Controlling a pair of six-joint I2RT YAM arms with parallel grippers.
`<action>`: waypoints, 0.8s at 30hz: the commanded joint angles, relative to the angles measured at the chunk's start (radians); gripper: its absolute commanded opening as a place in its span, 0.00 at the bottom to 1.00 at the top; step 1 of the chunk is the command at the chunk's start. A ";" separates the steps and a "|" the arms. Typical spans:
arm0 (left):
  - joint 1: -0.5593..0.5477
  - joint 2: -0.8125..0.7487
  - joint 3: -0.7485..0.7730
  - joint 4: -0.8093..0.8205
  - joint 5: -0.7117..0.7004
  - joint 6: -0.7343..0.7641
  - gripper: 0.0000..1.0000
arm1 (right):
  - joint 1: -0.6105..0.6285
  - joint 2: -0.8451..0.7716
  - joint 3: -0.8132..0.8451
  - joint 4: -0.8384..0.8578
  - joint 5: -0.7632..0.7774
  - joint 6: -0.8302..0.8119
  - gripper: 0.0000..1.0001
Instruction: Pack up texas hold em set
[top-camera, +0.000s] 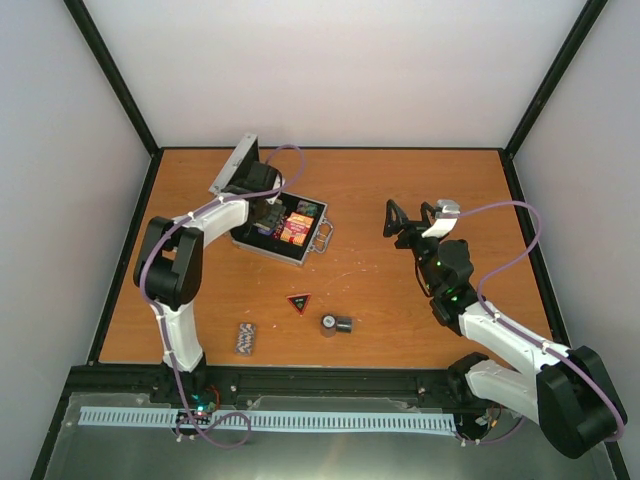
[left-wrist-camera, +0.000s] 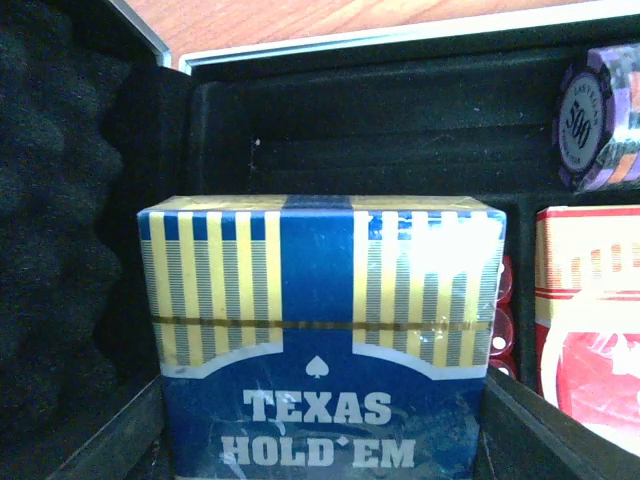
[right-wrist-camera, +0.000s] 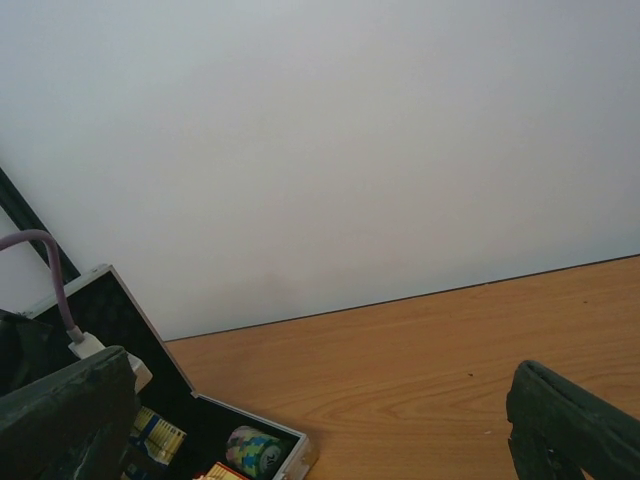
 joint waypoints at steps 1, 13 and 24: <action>0.007 0.015 0.026 0.022 0.001 0.028 0.66 | -0.008 0.003 -0.007 0.043 -0.005 0.001 1.00; 0.007 0.009 -0.003 -0.003 0.003 0.010 0.67 | -0.008 0.005 -0.004 0.038 -0.008 0.002 1.00; 0.007 -0.015 -0.024 -0.036 -0.002 -0.016 0.67 | -0.008 0.015 0.009 0.016 -0.013 0.007 1.00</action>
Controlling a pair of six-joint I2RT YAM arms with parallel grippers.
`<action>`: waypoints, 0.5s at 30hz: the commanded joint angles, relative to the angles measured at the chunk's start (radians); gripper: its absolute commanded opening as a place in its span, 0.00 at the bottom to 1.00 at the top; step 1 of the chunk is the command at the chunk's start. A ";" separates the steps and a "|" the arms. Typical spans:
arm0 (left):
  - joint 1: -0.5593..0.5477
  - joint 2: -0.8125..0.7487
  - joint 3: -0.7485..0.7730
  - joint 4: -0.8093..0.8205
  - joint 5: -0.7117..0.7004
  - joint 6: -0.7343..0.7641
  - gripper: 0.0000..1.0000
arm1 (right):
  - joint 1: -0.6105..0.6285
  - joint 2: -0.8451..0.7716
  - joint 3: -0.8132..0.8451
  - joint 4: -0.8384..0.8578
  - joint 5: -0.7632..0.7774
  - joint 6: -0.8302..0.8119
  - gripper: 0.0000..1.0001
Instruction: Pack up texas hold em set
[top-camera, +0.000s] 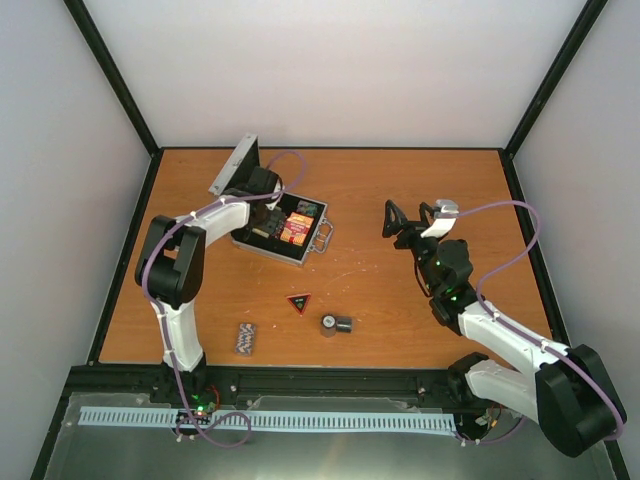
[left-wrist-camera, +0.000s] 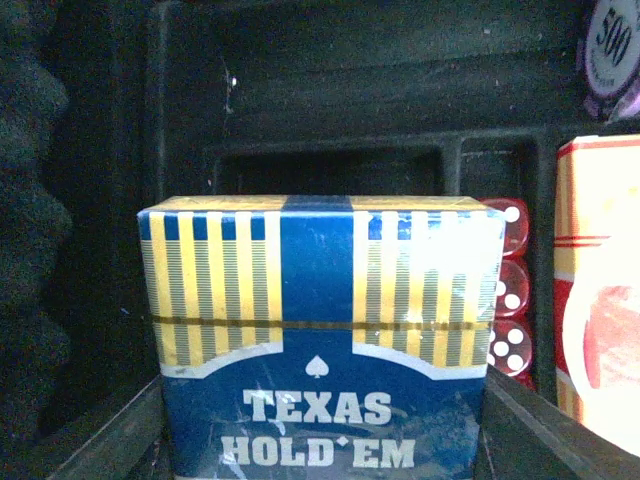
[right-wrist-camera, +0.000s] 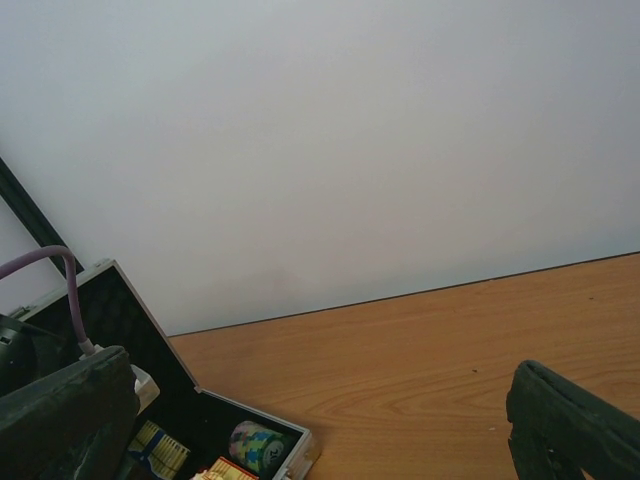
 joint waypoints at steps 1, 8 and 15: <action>0.008 -0.037 -0.001 -0.025 -0.006 -0.024 0.67 | -0.008 0.011 0.012 0.009 0.000 0.004 1.00; 0.007 -0.052 -0.018 -0.039 0.003 -0.038 0.67 | -0.009 0.016 0.017 0.001 -0.003 0.005 1.00; 0.008 -0.067 -0.027 -0.058 0.020 -0.053 0.67 | -0.009 0.022 0.026 -0.010 -0.006 0.007 1.00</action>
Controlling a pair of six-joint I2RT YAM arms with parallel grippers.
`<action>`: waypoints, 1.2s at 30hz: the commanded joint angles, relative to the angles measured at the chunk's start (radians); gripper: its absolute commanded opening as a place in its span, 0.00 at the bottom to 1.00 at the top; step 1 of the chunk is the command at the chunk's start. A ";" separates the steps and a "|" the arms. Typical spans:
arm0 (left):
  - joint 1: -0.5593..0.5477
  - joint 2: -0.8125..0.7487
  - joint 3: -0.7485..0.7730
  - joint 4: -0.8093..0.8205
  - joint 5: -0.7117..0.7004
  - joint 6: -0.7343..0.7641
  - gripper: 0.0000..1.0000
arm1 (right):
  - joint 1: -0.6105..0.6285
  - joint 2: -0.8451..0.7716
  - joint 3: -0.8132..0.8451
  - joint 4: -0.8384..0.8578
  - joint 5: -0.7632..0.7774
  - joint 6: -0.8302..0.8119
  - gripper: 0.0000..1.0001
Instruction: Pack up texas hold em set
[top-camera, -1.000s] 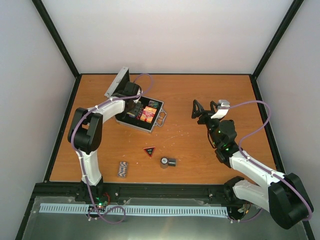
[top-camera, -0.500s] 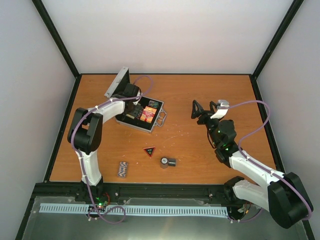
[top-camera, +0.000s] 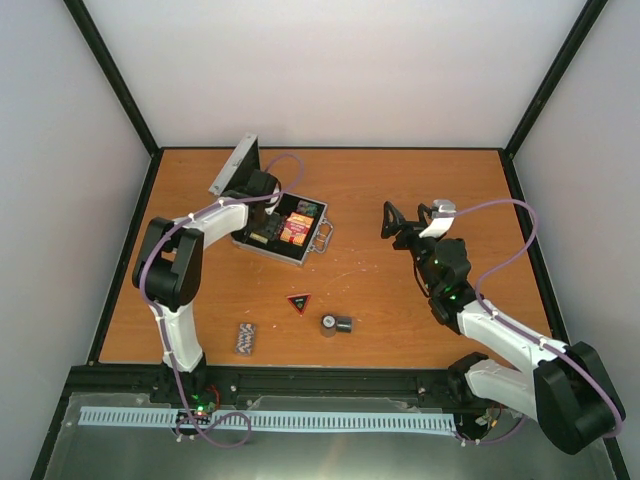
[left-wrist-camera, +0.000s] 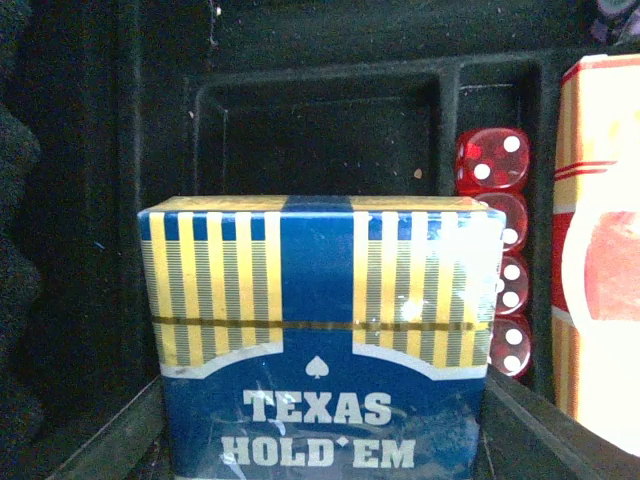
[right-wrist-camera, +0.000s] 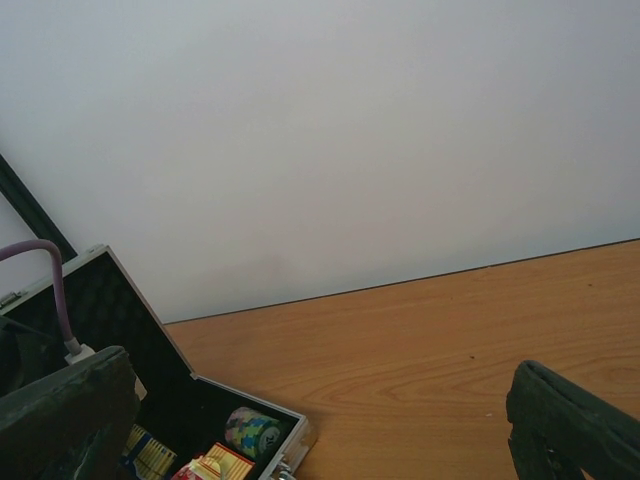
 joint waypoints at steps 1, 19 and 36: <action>0.007 -0.044 0.002 -0.020 0.009 -0.024 0.67 | -0.009 0.008 0.024 0.004 0.000 0.005 1.00; 0.008 -0.056 0.013 -0.048 -0.015 -0.064 0.84 | -0.009 0.016 0.036 -0.015 -0.003 0.007 1.00; 0.008 -0.123 -0.053 -0.035 0.009 -0.126 0.71 | -0.010 0.017 0.037 -0.015 -0.008 0.007 1.00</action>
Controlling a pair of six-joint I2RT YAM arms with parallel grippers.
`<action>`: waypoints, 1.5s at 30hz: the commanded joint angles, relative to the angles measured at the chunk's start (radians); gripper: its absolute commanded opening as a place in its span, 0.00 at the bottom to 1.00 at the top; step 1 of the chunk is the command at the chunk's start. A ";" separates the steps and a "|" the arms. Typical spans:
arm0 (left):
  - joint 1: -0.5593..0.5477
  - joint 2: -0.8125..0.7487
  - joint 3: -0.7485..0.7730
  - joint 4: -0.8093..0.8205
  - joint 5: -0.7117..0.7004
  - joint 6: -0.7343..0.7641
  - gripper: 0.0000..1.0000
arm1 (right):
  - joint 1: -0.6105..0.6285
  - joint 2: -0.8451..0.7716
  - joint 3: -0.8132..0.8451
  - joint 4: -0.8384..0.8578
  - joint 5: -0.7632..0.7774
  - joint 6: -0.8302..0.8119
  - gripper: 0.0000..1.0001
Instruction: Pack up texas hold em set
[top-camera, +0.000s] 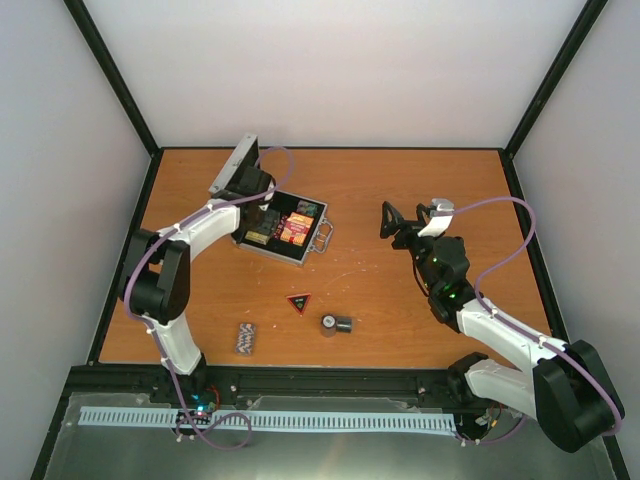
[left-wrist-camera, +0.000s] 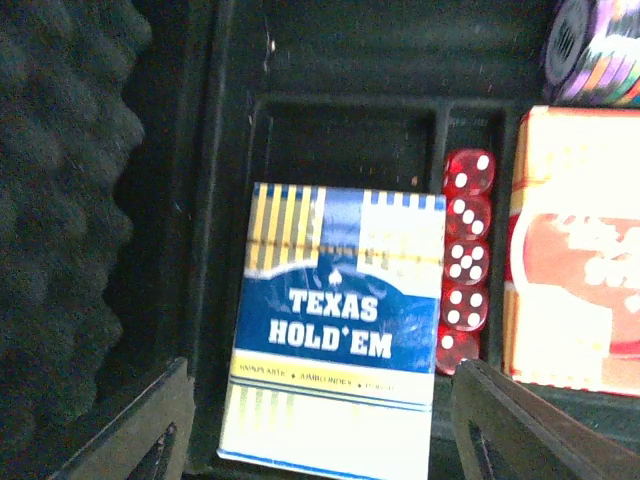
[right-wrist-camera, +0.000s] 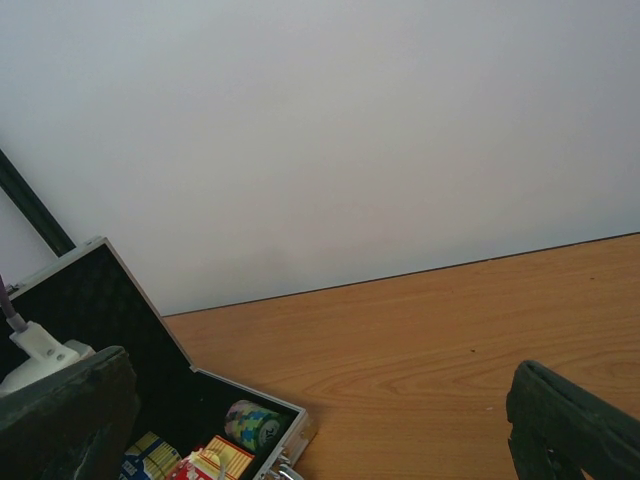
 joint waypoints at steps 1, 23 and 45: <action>0.007 -0.008 -0.033 0.001 -0.006 -0.041 0.71 | -0.010 0.006 0.023 0.007 0.000 0.005 1.00; 0.008 0.057 -0.050 0.032 0.014 -0.034 0.70 | -0.010 0.009 0.026 0.005 0.003 0.006 1.00; 0.008 0.104 -0.049 0.077 -0.020 -0.025 0.69 | -0.011 0.012 0.028 0.004 0.001 0.006 1.00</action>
